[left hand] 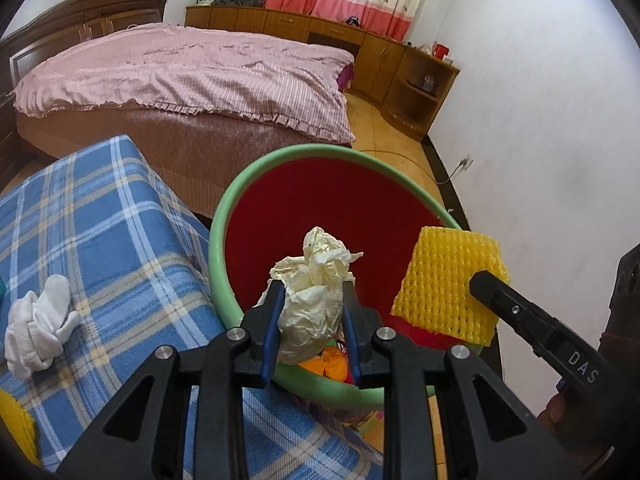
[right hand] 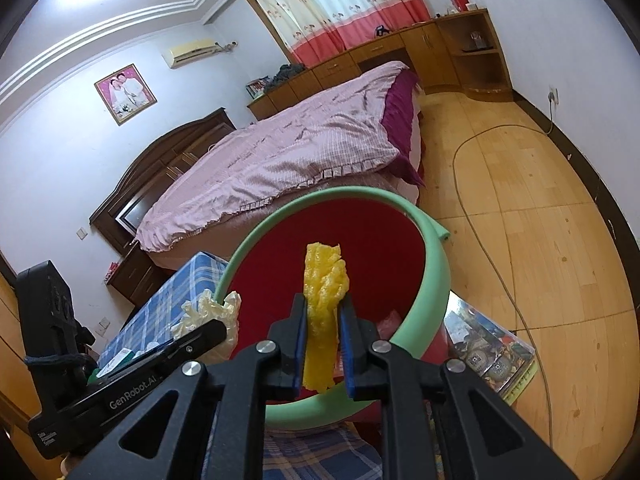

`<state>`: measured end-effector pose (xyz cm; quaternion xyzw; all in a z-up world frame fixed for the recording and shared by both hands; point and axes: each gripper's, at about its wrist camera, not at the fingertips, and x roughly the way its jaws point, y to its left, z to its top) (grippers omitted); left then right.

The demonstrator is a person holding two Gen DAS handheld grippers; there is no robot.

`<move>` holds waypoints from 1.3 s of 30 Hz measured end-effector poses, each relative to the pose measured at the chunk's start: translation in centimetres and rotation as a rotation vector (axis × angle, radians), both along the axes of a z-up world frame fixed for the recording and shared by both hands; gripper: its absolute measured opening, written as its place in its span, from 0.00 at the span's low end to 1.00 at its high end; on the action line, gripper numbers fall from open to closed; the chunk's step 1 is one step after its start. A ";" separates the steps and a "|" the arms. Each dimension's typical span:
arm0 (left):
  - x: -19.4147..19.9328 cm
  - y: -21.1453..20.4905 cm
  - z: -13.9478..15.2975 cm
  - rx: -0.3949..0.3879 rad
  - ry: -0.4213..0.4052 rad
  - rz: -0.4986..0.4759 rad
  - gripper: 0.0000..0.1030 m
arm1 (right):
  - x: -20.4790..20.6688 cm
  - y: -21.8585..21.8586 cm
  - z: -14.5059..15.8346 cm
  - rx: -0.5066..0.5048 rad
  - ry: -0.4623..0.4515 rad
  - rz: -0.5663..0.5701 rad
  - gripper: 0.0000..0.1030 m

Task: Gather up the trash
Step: 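Carry plastic bag and yellow foam mesh over the red bin and release both, then move both tools back over the table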

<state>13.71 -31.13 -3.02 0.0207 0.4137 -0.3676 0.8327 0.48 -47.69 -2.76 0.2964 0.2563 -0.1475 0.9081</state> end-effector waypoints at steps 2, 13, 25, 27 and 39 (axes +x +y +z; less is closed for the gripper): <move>-0.1 -0.1 -0.2 0.006 0.004 -0.004 0.27 | 0.2 0.0 -0.2 0.006 0.005 -0.001 0.20; -0.4 -0.1 0.0 0.017 0.012 -0.005 0.45 | -0.2 -0.3 -0.6 0.040 0.005 -0.010 0.34; -0.9 1.1 1.3 -0.006 0.006 0.006 0.45 | -0.8 0.4 0.1 0.039 -0.009 -0.013 0.49; -1.1 1.6 1.5 -0.009 0.004 0.010 0.45 | -0.9 0.6 0.4 0.037 -0.013 -0.011 0.50; -1.9 5.2 3.2 -0.022 -0.017 0.067 0.45 | -2.1 3.3 3.0 0.007 -0.058 0.029 0.65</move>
